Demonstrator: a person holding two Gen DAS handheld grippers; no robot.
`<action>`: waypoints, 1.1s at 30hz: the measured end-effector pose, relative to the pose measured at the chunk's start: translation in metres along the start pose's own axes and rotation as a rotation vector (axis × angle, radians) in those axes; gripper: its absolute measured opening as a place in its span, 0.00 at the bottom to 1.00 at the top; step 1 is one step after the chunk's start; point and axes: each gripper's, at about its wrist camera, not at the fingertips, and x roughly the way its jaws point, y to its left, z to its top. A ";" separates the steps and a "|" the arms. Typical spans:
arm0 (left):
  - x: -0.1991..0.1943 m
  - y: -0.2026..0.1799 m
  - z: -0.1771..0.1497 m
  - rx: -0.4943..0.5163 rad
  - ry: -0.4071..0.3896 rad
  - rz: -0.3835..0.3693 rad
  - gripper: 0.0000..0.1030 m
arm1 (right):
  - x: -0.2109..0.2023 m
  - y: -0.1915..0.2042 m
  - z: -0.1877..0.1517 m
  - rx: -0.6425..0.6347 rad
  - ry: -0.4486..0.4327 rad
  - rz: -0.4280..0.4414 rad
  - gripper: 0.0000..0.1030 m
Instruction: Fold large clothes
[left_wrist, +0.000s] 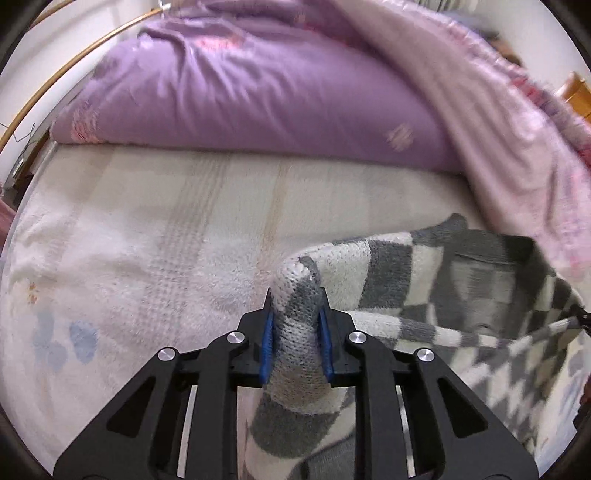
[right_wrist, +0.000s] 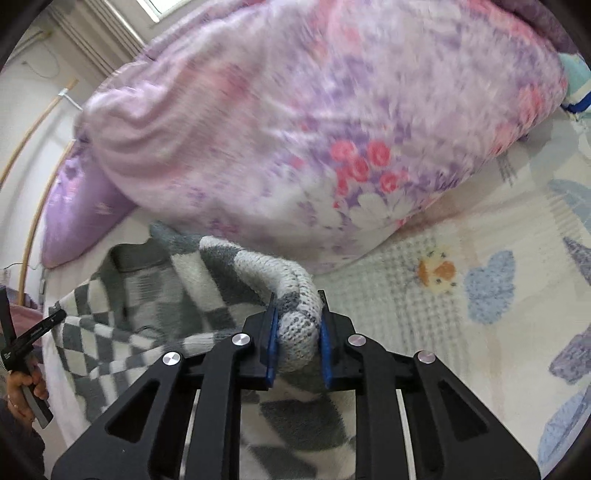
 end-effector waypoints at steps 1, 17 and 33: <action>-0.015 0.003 -0.006 0.014 -0.023 -0.006 0.19 | -0.009 -0.003 -0.002 -0.004 -0.012 0.009 0.16; -0.208 0.026 -0.193 0.024 -0.145 -0.058 0.17 | -0.202 -0.020 -0.169 0.029 -0.076 0.101 0.15; -0.168 0.100 -0.438 -0.493 0.335 -0.040 0.55 | -0.179 -0.078 -0.363 0.338 0.248 -0.169 0.39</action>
